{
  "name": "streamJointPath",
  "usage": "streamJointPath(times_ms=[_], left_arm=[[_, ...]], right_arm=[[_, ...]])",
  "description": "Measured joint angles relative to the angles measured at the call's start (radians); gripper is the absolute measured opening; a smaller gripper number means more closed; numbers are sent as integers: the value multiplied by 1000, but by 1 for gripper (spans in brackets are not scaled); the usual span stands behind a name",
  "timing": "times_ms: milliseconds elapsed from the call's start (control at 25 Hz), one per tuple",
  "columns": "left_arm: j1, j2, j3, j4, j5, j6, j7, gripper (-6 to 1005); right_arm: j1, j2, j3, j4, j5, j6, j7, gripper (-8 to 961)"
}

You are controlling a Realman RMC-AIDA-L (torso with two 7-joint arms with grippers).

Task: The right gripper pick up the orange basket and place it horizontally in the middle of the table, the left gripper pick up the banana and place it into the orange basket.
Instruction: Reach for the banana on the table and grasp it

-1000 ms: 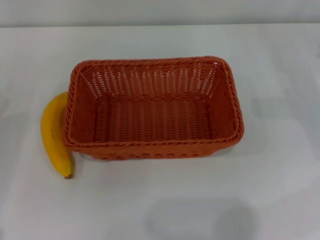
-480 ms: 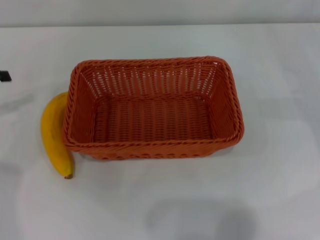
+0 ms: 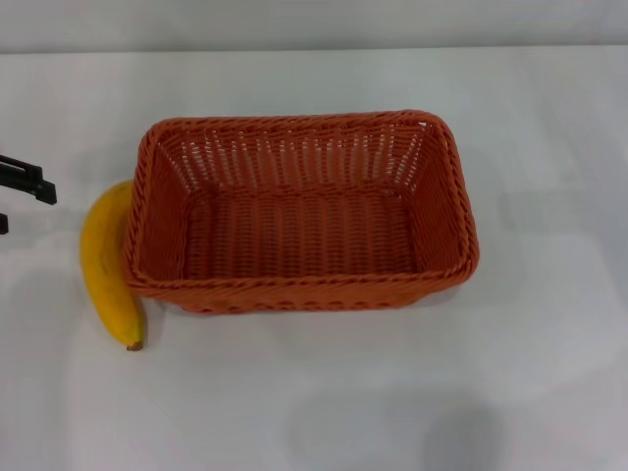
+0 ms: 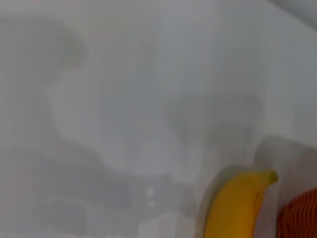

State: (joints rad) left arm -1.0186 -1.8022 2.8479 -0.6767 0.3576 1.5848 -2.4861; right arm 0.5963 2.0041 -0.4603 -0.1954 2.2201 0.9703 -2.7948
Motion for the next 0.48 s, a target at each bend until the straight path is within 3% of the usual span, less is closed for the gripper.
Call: streamJointPath(times_ms=[480], left_arm=[[-1, -3, -1, 130, 25, -76, -77, 709]], right_arm=[[1, 4, -2, 0, -1, 4, 1, 860]])
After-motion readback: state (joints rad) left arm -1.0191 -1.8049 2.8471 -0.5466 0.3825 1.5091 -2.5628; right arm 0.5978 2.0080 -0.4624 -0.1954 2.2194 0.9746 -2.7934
